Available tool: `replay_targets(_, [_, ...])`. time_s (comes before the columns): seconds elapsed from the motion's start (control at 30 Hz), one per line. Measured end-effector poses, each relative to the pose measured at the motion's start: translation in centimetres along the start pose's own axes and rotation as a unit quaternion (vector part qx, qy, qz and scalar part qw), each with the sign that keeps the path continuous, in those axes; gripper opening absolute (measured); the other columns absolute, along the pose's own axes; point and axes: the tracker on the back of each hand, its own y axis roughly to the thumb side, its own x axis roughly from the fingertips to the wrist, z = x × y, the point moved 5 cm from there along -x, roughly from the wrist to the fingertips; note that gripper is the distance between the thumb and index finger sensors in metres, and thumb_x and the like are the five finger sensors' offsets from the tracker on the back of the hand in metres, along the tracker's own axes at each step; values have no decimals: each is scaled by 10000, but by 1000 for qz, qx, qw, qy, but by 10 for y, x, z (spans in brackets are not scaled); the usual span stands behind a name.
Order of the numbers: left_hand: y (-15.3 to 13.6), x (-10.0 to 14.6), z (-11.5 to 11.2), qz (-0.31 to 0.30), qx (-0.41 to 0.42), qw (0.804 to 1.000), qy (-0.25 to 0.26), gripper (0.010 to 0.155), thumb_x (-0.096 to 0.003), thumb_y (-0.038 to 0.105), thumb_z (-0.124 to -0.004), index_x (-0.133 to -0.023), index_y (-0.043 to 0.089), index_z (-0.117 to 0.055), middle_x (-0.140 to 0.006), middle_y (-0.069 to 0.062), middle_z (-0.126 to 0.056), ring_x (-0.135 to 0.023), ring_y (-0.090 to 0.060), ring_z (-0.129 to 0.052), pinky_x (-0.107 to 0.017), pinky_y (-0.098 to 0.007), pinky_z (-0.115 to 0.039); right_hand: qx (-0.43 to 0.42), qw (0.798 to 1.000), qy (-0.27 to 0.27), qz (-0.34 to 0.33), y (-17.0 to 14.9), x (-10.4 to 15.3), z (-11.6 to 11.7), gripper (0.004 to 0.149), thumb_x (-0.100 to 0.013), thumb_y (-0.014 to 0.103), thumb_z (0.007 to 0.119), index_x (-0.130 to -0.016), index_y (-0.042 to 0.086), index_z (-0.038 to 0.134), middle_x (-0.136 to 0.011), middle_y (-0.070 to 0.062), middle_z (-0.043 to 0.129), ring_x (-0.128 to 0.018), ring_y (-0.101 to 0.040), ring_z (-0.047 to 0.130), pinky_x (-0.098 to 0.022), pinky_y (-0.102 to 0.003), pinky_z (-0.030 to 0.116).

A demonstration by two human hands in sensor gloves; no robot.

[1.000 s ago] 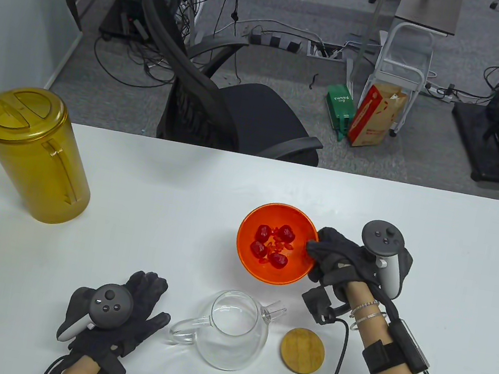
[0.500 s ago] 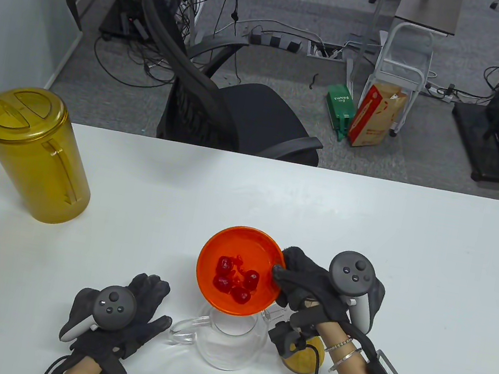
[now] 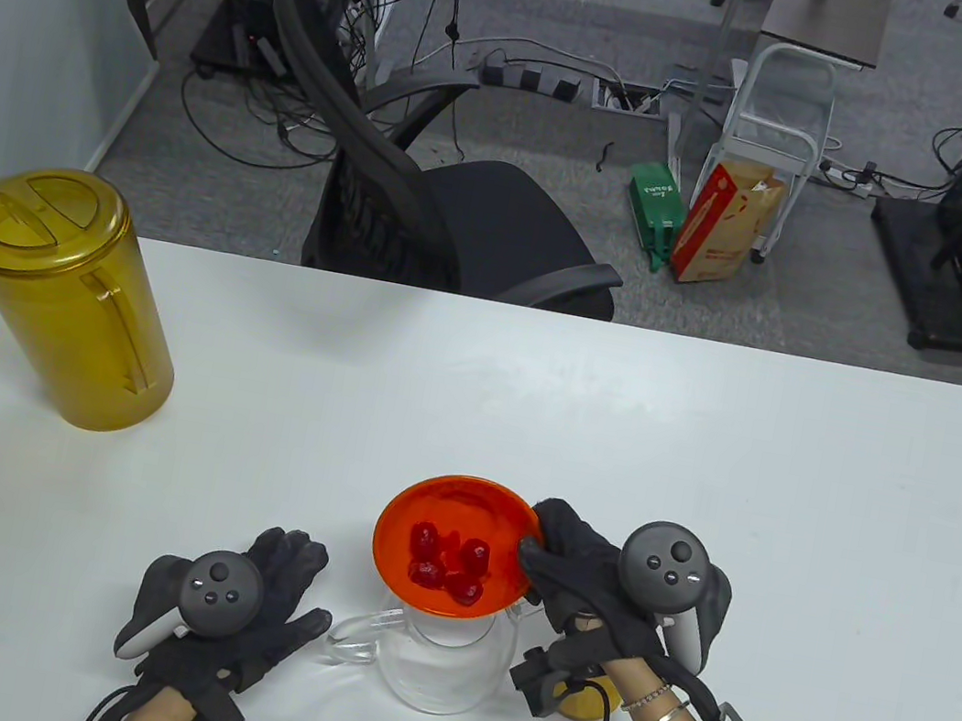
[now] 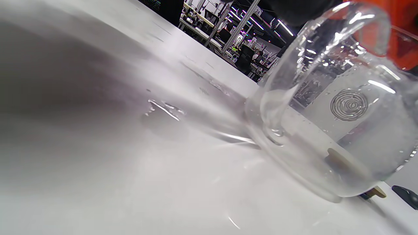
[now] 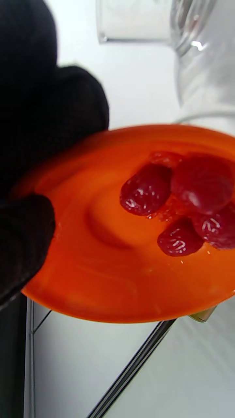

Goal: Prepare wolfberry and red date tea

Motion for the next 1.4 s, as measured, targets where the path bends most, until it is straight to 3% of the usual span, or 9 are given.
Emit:
replay_targets(0.5, [0, 0, -1, 2, 6, 1000, -4, 730, -599, 550, -597, -1144, 179, -284, -1255, -151, -249, -1132, -388, -149, -765, -572, -223, 25, 996, -17, -78, 15, 14, -1, 377, -516, 166, 833, -829, 2, 699, -721, -262, 861, -424, -429, 1001, -283, -477, 885])
replay_targets(1.2, [-1, -1, -1, 3, 6, 1000, -4, 729, -599, 549, -599, -1143, 179, -285, -1254, -148, -250, -1131, -383, -144, -766, -570, -227, 5, 996, -10, -85, 14, 14, -2, 362, -505, 150, 849, -810, 1, 724, -733, -260, 879, -466, -459, 1010, -303, -494, 897])
replay_targets(1.4, [-2, -1, -1, 4, 9, 1000, -6, 730, -599, 552, -596, -1144, 179, -284, -1255, -147, -249, -1132, -382, -141, -767, -569, -226, -54, 996, -17, -68, 11, 8, -12, 371, -512, 163, 846, -823, 1, 724, -721, -266, 880, -444, -447, 1009, -291, -479, 895])
